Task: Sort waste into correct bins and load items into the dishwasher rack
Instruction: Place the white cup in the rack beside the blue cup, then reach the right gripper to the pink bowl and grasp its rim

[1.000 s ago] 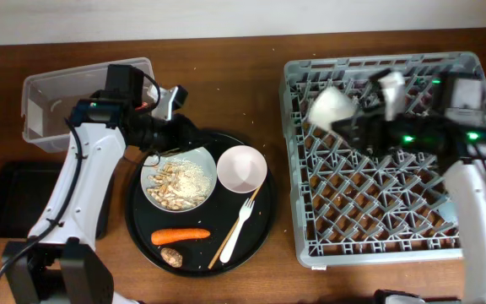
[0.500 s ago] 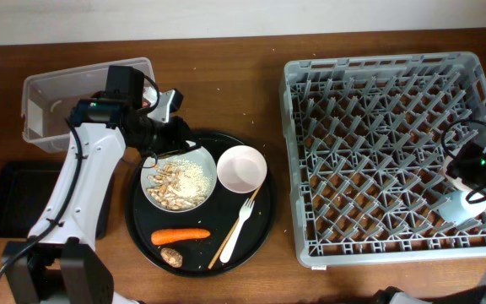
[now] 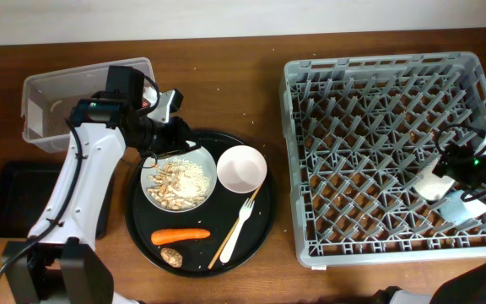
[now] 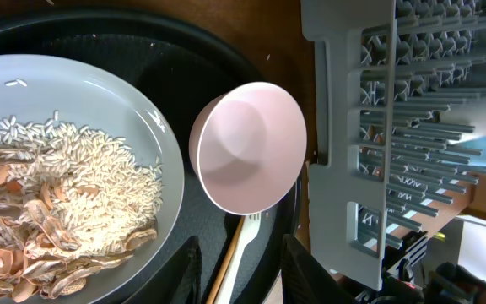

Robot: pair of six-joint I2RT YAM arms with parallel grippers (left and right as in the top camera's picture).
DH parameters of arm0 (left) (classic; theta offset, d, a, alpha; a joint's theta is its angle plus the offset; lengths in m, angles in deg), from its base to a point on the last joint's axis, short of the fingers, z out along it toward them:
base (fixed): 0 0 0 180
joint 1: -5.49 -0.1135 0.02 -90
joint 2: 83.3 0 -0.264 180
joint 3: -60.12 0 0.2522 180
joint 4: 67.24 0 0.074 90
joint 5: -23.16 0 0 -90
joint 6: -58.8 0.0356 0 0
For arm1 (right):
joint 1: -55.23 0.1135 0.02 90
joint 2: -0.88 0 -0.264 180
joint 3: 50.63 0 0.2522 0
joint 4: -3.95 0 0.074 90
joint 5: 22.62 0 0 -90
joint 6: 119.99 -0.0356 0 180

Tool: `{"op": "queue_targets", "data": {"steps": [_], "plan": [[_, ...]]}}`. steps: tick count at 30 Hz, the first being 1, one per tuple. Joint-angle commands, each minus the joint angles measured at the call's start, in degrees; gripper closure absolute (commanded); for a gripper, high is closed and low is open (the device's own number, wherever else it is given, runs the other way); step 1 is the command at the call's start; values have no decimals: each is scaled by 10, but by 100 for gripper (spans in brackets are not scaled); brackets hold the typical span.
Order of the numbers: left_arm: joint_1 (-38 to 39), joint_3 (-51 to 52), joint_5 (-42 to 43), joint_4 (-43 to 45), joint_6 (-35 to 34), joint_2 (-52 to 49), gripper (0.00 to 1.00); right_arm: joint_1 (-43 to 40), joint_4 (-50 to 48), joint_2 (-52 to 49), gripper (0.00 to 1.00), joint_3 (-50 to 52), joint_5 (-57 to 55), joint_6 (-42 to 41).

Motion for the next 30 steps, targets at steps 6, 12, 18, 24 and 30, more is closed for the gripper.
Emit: {"op": "queue_targets", "data": {"steps": [6,12,18,24,30], "plan": [[1,-3,-2,-1,9,10,69,0,0,-1,8,-11,55,-4],[1,-3,-23,-7,9,10,62,4,33,-1,1,-11,225,25],[15,-3,-110,-12,9,10,59,130,108,-1,6,-11,248,87],[33,-3,-282,-99,-15,10,59,407,41,-1,14,-19,188,28],[32,-3,-317,-116,-40,10,59,621,-68,-20,14,-31,86,-64]]}}
